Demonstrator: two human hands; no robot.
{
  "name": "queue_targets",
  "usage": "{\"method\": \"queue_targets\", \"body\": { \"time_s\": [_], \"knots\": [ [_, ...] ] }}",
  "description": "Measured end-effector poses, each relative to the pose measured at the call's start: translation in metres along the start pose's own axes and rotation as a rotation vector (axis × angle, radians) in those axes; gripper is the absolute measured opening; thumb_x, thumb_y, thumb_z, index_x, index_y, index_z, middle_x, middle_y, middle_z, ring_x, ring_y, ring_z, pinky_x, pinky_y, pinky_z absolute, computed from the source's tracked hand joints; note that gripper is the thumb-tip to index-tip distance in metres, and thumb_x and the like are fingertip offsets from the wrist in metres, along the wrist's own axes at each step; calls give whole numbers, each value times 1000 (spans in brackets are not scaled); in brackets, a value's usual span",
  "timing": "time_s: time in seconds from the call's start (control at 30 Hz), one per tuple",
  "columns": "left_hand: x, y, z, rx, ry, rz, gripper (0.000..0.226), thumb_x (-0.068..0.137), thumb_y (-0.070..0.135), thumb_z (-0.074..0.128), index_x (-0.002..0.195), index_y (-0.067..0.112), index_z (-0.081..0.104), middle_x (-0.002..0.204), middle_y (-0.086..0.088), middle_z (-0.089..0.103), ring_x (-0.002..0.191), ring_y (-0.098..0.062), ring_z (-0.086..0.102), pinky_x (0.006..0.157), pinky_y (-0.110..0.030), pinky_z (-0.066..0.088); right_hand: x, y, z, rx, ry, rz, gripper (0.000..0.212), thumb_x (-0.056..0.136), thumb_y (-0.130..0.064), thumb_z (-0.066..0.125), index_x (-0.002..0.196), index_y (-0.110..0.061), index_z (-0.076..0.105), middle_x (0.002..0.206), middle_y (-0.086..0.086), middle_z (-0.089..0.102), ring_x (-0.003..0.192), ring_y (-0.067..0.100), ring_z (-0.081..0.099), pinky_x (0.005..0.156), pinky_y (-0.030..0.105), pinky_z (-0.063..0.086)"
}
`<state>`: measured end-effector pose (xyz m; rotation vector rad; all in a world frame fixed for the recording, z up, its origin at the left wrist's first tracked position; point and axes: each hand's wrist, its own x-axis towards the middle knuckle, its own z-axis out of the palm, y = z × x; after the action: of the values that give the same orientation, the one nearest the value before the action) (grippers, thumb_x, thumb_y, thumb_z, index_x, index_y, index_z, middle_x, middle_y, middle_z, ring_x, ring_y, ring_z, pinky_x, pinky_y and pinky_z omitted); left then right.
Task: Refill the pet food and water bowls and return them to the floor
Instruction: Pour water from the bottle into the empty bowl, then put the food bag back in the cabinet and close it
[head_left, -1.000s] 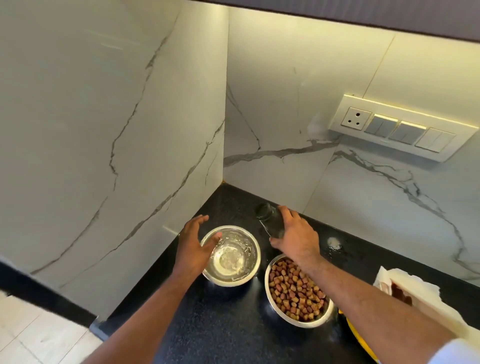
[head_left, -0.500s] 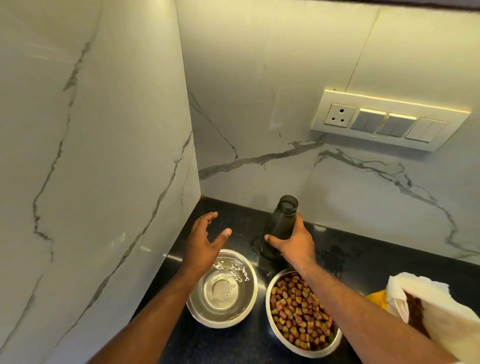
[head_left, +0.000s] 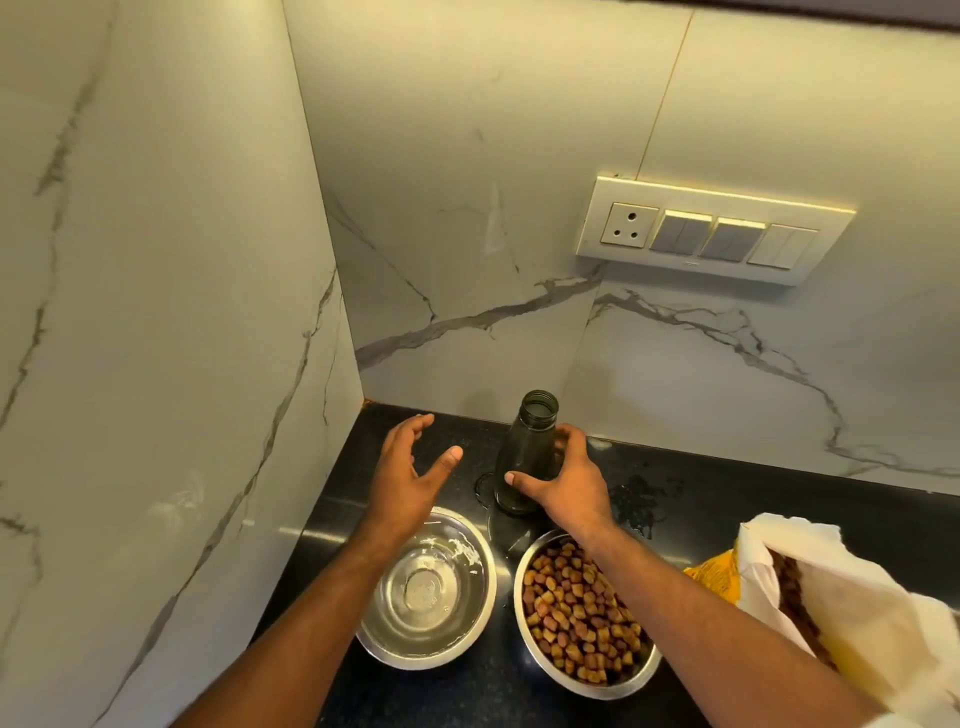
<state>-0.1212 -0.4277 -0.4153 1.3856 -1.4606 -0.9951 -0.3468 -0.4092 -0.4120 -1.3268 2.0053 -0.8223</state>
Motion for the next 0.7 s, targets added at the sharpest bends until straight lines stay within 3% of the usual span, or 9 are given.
{"method": "queue_targets", "body": {
  "time_s": [0.1,0.37,0.53,0.7],
  "knots": [
    [1,16,-4,-8,15,39,55,90,40,75,139,37,51,152,1,46,135,-14,45,99,-22,40,-9,-9,-20,37,22,-36,108,64,-54,91,150,-34,27,151,-3,53,137,21,51,111,46,46],
    [-6,94,-16,63,98,265,57,92,38,74,143,29,50,151,-1,48,139,-18,46,112,-38,43,-46,-56,-95,177,123,-284,103,69,-65,81,151,-31,28,154,0,48,136,19,49,109,39,46],
    [-24,163,-29,75,171,398,59,90,41,75,142,31,49,151,-1,46,138,-18,47,106,-31,42,-75,-103,-155,263,207,-477,100,69,-70,75,148,-27,33,150,2,51,131,19,54,106,36,48],
    [-58,231,-52,82,301,545,66,88,52,68,145,29,45,153,2,47,139,-18,46,113,-42,44,-110,-162,-220,471,264,-628,90,68,-72,75,141,-30,43,142,-4,59,125,15,60,102,36,53]
  ]
}}
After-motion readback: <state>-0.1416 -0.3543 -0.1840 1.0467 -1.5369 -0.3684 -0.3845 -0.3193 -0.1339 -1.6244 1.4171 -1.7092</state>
